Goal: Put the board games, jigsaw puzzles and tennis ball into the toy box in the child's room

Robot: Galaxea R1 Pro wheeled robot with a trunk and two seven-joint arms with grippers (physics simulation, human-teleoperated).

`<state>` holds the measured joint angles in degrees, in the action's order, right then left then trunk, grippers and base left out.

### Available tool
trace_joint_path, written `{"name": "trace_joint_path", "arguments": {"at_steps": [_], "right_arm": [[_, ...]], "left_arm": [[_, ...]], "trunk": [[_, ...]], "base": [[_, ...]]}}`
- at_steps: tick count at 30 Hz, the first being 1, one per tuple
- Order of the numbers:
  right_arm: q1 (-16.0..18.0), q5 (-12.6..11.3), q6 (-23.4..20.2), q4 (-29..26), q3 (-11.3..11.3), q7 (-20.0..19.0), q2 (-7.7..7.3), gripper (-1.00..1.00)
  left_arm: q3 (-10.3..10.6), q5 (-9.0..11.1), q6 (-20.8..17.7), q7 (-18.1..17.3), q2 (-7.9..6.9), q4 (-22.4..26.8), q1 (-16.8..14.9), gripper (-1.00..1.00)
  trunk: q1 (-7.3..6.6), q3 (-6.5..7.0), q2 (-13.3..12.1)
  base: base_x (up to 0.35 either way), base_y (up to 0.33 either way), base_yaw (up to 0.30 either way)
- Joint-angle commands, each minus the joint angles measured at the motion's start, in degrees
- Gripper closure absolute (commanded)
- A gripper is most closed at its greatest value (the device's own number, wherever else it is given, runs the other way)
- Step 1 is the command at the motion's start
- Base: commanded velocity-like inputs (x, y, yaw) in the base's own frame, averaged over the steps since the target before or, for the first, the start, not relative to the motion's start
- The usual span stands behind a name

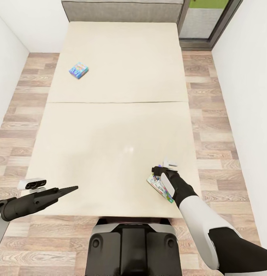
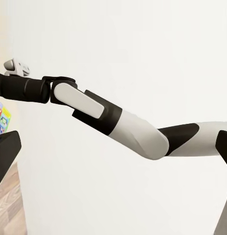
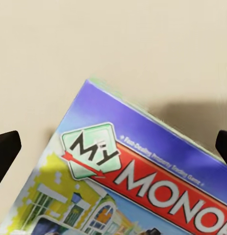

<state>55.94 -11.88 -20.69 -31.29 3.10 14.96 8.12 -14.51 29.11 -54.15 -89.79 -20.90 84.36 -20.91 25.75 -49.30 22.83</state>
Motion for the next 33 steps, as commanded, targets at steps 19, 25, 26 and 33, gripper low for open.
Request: {"name": "trace_joint_path", "arguments": {"at_steps": [19, 25, 26, 33], "right_arm": [[0.0, -0.6, -0.2, -0.6, 0.7, 0.5, 0.22, -1.0], [0.0, -0.6, -0.1, -0.6, 0.7, 0.5, 0.21, -1.0], [0.0, -0.6, -0.1, -0.6, 0.7, 0.5, 0.17, -1.0], [0.0, -0.6, -0.1, -0.6, 0.8, 0.5, 0.14, -1.0]], "left_arm": [[0.1, 0.0, -0.5, -0.2, 0.01, 0.0, 0.0, -1.0], [0.1, -0.1, -0.5, -0.2, -0.01, 0.0, 0.0, -1.0], [0.1, -0.1, -0.5, -0.2, -0.02, 0.0, 0.0, -1.0], [0.1, -0.1, -0.5, -0.2, -0.02, 0.0, 0.0, -1.0]], "trunk": [[0.03, -1.85, 0.1], [0.03, -2.42, 0.1], [0.03, -2.51, 0.1], [0.03, -2.8, 0.1]], "base": [[-0.001, 0.0, 0.0], [-0.091, 0.0, 0.0], [-0.148, 0.0, 0.0], [-0.159, 0.0, 0.0]]}}
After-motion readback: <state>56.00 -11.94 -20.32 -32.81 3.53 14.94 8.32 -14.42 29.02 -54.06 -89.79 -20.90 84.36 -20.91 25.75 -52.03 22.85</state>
